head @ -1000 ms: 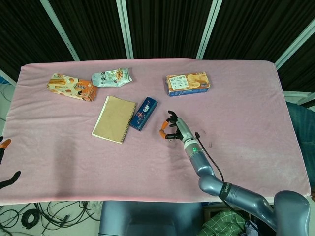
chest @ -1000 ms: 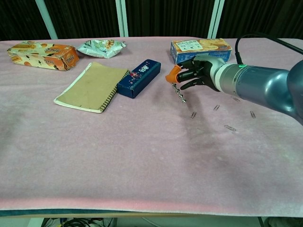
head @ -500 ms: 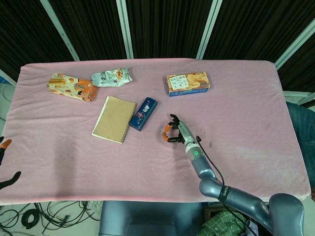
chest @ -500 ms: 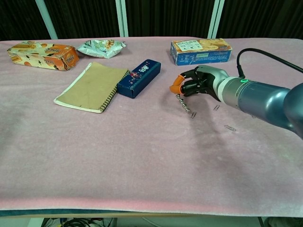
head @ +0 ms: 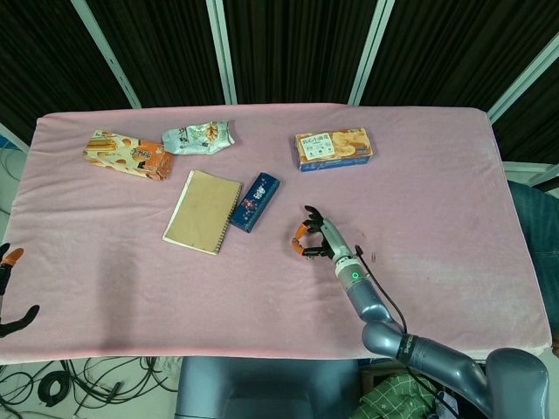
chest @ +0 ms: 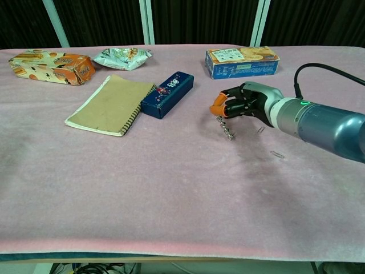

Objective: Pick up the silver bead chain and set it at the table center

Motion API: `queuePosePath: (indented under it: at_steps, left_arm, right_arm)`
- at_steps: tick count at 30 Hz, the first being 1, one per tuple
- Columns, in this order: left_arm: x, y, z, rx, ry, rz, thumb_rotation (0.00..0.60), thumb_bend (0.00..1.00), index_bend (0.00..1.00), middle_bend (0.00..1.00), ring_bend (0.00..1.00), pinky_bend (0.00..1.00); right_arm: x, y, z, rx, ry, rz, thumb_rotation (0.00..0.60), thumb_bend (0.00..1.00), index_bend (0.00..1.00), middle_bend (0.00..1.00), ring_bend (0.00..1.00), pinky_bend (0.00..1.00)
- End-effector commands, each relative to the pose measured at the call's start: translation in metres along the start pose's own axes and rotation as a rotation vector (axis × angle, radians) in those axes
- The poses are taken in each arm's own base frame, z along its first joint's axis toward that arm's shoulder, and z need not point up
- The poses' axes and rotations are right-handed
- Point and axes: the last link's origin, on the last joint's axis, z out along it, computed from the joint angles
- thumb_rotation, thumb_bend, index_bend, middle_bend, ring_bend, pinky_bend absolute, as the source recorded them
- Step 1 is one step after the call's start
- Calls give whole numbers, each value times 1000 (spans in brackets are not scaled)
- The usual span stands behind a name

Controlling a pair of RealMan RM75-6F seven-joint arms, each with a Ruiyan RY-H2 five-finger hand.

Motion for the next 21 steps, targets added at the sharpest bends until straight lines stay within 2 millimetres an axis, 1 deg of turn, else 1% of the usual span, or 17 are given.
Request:
queuePosePath:
  at_steps: [1, 4, 9, 14, 19, 21]
  left_arm:
    - [0, 0, 0, 0, 1, 0, 600, 222, 119, 0, 0, 0]
    - [0, 0, -1, 0, 3, 0, 600, 222, 119, 0, 0, 0]
    - [0, 0, -1, 1, 1, 1, 600, 222, 119, 0, 0, 0]
    - [1, -1, -1, 2, 3, 1, 600, 222, 119, 0, 0, 0]
    - [1, -1, -1, 3, 6, 0, 600, 222, 119, 0, 0, 0]
    - [1, -1, -1, 4, 6, 0, 600, 222, 119, 0, 0, 0]
  right_arm:
    - [1, 3, -1, -7, -3, 10, 587, 343, 605, 16, 59, 188]
    - [0, 3, -1, -3, -4, 22, 588, 342, 605, 16, 59, 188]
    - [-2, -3, 2, 35, 25, 42, 587, 342, 605, 16, 59, 187]
    - [-2, -1, 3, 46, 35, 48, 587, 343, 605, 16, 59, 187]
    - [8, -8, 2, 77, 53, 48, 587, 343, 605, 20, 59, 187]
    - [15, -13, 0, 94, 64, 43, 586, 342, 605, 24, 59, 187]
